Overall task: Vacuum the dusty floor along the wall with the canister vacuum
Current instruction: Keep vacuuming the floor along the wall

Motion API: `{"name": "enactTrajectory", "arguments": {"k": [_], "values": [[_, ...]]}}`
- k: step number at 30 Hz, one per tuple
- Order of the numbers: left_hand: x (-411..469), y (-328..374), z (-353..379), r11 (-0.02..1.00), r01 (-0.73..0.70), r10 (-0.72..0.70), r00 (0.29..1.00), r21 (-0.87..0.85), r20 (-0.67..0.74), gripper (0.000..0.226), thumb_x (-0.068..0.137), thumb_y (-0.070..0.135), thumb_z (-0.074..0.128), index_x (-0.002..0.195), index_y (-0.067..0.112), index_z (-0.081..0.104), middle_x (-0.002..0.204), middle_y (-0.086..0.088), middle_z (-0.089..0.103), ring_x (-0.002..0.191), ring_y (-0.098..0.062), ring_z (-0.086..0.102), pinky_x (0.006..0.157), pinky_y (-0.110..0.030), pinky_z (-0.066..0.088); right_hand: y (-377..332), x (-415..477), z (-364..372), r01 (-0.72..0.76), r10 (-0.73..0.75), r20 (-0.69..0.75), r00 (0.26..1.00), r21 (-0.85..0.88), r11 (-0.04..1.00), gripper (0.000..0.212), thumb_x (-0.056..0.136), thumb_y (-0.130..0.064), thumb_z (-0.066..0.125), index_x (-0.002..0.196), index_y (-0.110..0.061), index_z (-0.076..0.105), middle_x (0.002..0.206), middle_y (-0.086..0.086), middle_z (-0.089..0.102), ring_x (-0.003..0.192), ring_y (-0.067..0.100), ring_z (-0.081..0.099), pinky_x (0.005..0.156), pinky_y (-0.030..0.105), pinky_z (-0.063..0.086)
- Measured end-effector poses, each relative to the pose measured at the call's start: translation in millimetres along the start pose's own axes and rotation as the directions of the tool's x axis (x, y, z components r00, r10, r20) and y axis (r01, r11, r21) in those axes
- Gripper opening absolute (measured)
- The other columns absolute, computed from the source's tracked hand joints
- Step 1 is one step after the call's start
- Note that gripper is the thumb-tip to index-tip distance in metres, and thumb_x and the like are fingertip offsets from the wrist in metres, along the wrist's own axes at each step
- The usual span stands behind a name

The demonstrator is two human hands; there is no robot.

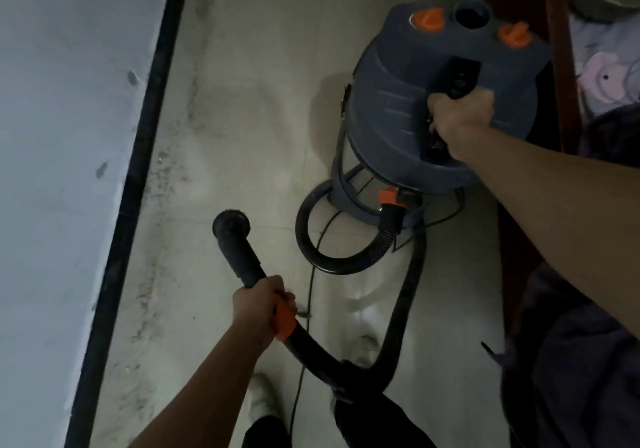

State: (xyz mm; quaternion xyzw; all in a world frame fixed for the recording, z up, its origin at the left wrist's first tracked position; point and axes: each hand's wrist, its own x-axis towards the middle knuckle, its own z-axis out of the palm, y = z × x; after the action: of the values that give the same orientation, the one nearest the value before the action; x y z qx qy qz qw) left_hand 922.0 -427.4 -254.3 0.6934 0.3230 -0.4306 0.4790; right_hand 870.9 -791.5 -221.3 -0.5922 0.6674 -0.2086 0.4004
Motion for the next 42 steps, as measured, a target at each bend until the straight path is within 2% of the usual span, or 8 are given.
{"name": "enactTrajectory", "arguments": {"k": [6, 11, 21, 25, 28, 33, 37, 42], "values": [[-8, 5, -32, 0.967, 0.131, -0.11, 0.988, -0.218, 0.105, 0.017, 0.073, -0.005, 0.048, 0.077, 0.01, 0.04, 0.056, -0.012, 0.049, 0.04, -0.02, 0.048, 0.046, -0.029, 0.048, 9, 0, -25, 0.063, -0.032, 0.187, 0.982, -0.159, 0.985, 0.034, 0.081, -0.024, 0.067, 0.109, -0.006, 0.06, 0.082, 0.011, 0.067, 0.042, 0.01, 0.058, 0.037, 0.023, 0.046], [-22, -2, -35, 0.944, 0.232, -0.178, 0.957, -0.233, 0.228, 0.017, 0.074, -0.002, 0.046, 0.069, 0.012, 0.037, 0.047, -0.009, 0.048, 0.034, -0.02, 0.046, 0.045, -0.029, 0.049, 30, -29, -37, 0.063, -0.039, 0.231, 0.972, -0.099, 0.993, 0.046, 0.085, -0.026, 0.069, 0.125, -0.01, 0.052, 0.117, 0.009, 0.061, 0.098, 0.023, 0.061, 0.087, 0.038, 0.054], [-33, 6, -68, 0.973, 0.131, -0.089, 0.972, -0.19, 0.215, 0.02, 0.072, -0.004, 0.048, 0.082, 0.012, 0.041, 0.058, -0.009, 0.046, 0.041, -0.018, 0.047, 0.049, -0.029, 0.049, 53, -67, -60, 0.063, 0.048, 0.354, 0.934, -0.295, 0.953, 0.065, 0.08, -0.013, 0.073, 0.136, -0.007, 0.04, 0.129, 0.014, 0.053, 0.115, 0.032, 0.052, 0.098, 0.04, 0.047], [-33, 7, -81, 0.973, 0.159, -0.104, 0.95, -0.17, 0.293, 0.017, 0.077, 0.001, 0.044, 0.072, 0.013, 0.034, 0.056, -0.008, 0.046, 0.05, -0.021, 0.046, 0.059, -0.03, 0.043, 69, -120, -80, 0.349, -0.247, 0.247, 0.937, -0.624, 0.699, 0.069, 0.087, -0.028, 0.066, 0.145, -0.011, 0.032, 0.136, 0.022, 0.045, 0.123, 0.042, 0.042, 0.097, 0.048, 0.041], [-28, -1, -99, 0.973, 0.162, -0.108, 0.95, -0.166, 0.292, 0.018, 0.079, 0.002, 0.044, 0.07, 0.014, 0.033, 0.058, -0.009, 0.048, 0.057, -0.022, 0.046, 0.059, -0.034, 0.042, 98, -215, -67, 0.61, -0.469, 0.391, 0.792, -0.517, 0.6, 0.055, 0.085, -0.035, 0.068, 0.133, -0.016, 0.049, 0.123, 0.011, 0.054, 0.114, 0.033, 0.051, 0.089, 0.041, 0.046], [-15, -14, -153, 0.961, 0.151, -0.094, 0.966, -0.231, 0.24, 0.019, 0.078, -0.001, 0.046, 0.076, 0.014, 0.036, 0.062, -0.012, 0.049, 0.057, -0.023, 0.046, 0.059, -0.035, 0.045, 140, -362, -22, 0.268, 0.226, 0.916, 0.332, -0.321, 0.908, 0.068, 0.058, -0.057, 0.083, 0.119, -0.035, 0.061, 0.103, -0.016, 0.065, 0.098, 0.004, 0.063, 0.083, 0.027, 0.051], [-6, -35, -210, 0.936, 0.18, -0.101, 0.961, -0.303, 0.259, 0.018, 0.08, -0.001, 0.046, 0.079, 0.014, 0.035, 0.061, -0.012, 0.05, 0.057, -0.023, 0.048, 0.061, -0.036, 0.046, 173, -426, 19, 0.765, 0.063, 0.942, 0.33, -0.306, 0.567, 0.049, 0.063, -0.059, 0.069, 0.099, -0.029, 0.054, 0.091, -0.012, 0.056, 0.084, 0.013, 0.058, 0.06, 0.028, 0.036], [13, -83, -281, 0.904, 0.182, -0.132, 0.98, -0.387, 0.151, 0.009, 0.09, 0.002, 0.051, 0.097, 0.006, 0.045, 0.076, -0.016, 0.056, 0.065, -0.026, 0.056, 0.07, -0.04, 0.051, 208, -474, 48, 0.891, -0.051, 0.964, 0.263, -0.222, 0.395, 0.021, 0.08, -0.027, 0.061, 0.097, -0.017, 0.055, 0.093, 0.005, 0.065, 0.084, 0.027, 0.061, 0.063, 0.029, 0.032]]}}
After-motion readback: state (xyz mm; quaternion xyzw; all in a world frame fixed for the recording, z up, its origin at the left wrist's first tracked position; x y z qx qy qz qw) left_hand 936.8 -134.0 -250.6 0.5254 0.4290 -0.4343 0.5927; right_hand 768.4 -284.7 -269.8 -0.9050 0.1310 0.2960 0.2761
